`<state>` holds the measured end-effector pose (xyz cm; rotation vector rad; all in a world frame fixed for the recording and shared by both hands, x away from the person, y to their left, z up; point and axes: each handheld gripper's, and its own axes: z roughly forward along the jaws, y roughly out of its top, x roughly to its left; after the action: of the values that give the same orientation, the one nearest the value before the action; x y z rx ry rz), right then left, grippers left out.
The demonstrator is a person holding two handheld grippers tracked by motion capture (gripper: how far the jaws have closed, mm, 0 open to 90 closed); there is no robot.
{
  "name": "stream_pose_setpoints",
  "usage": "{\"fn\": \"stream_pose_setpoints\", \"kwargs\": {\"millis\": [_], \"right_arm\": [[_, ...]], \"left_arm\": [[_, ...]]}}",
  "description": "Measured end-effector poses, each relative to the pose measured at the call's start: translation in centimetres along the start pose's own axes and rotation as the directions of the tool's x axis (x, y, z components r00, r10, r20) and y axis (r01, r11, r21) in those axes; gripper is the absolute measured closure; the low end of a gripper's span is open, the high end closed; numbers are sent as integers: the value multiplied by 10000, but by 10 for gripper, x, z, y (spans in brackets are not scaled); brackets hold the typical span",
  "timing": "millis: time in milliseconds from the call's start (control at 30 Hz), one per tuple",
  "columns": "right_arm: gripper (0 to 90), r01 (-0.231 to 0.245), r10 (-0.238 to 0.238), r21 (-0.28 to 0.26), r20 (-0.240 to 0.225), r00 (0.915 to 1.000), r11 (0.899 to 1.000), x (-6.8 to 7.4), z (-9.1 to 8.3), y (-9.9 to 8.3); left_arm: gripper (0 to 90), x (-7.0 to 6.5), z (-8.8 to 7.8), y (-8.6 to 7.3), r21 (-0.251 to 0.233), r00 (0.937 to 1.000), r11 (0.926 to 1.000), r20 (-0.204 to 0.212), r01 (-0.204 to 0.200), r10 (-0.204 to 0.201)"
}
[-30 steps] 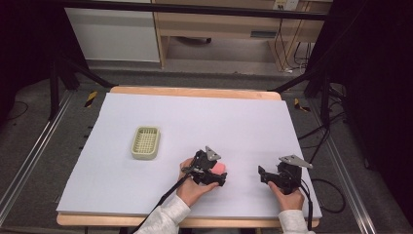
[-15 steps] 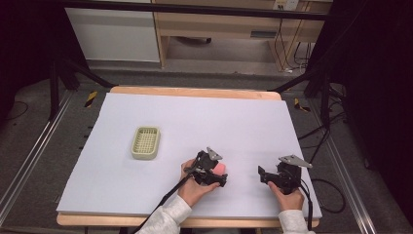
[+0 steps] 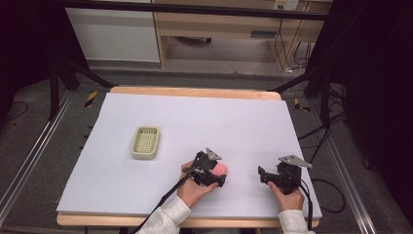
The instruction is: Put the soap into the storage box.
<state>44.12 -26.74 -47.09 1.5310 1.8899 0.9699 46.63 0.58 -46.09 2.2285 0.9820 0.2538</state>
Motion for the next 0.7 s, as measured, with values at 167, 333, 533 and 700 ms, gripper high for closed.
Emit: {"fn": "stream_pose_setpoints", "kwargs": {"millis": [167,333,533,700], "right_arm": [[82,-6,6,19,-6,10000,10000,0,0,0],[82,-19,19,40,-15,10000,10000,0,0,0],[82,44,-44,49,0,10000,10000,0,1,1],[82,58,-58,77,-4,10000,10000,0,1,0]], "left_arm": [[273,-2,5,1,223,9998,9997,-120,-127,130],[278,-1,9,4,420,9997,9991,-238,38,-28],[296,-1,11,5,687,9995,9973,-185,260,-248],[335,-1,10,6,940,9991,9947,-107,412,-404]]}}
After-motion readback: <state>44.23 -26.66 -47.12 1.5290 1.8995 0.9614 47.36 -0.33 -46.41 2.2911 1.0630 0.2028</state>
